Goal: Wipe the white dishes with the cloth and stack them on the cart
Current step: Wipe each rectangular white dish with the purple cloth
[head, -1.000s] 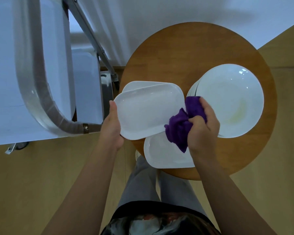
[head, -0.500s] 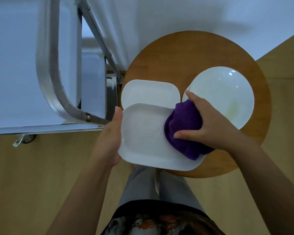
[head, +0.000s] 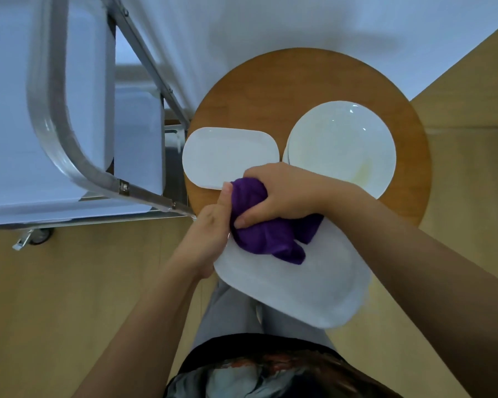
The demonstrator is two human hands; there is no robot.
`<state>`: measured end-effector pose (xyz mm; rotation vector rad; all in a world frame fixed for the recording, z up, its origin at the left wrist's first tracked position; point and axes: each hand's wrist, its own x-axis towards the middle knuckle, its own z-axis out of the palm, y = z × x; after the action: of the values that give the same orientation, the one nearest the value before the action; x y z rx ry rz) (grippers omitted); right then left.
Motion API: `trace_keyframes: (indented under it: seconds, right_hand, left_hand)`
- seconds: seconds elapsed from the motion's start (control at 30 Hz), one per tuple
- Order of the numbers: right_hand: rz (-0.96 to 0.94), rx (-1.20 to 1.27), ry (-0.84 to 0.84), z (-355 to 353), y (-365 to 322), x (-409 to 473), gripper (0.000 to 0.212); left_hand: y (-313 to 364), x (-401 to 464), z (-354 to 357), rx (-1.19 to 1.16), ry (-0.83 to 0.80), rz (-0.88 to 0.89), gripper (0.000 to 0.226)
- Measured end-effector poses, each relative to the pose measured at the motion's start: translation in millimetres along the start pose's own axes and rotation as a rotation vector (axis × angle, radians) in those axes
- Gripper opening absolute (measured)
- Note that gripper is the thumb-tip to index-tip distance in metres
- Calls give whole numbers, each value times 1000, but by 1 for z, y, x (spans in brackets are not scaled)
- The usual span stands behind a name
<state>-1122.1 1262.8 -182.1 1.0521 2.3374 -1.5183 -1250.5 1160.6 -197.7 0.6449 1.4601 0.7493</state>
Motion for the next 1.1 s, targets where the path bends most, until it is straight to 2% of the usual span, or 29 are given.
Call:
trace_keyframes:
  seconds: [0.13, 0.27, 0.33, 0.6, 0.73, 0.87, 0.97, 1.03, 1.1]
  right_hand:
    - [9, 254, 52, 0, 15, -10, 31]
    - [131, 373, 65, -8, 44, -33, 32]
    - [215, 487, 127, -8, 60, -45, 32]
    - [358, 1210, 659, 39, 64, -62, 34]
    - [421, 1404, 811, 53, 57, -62, 31]
    - [518, 1590, 1070, 63, 43, -53, 34]
    - [528, 1687, 1090, 66, 34, -46, 48]
    - [559, 1703, 1011, 66, 31, -43, 50]
    - [578, 1732, 932, 56, 35, -46, 39]
  left_hand:
    - [0, -8, 0, -2, 32, 67, 47]
    - [-1, -14, -11, -80, 243, 73, 39]
    - [2, -16, -16, -138, 326, 73, 40]
    - [-2, -16, 5, -291, 429, 132, 32]
    - [-4, -12, 13, -396, 527, 129, 34]
    - [-3, -6, 39, -511, 675, 61, 33]
    - [-8, -3, 61, -607, 619, 12, 50]
    - [-12, -4, 72, -604, 533, -1, 47]
    - [-13, -3, 69, -540, 448, 20, 38]
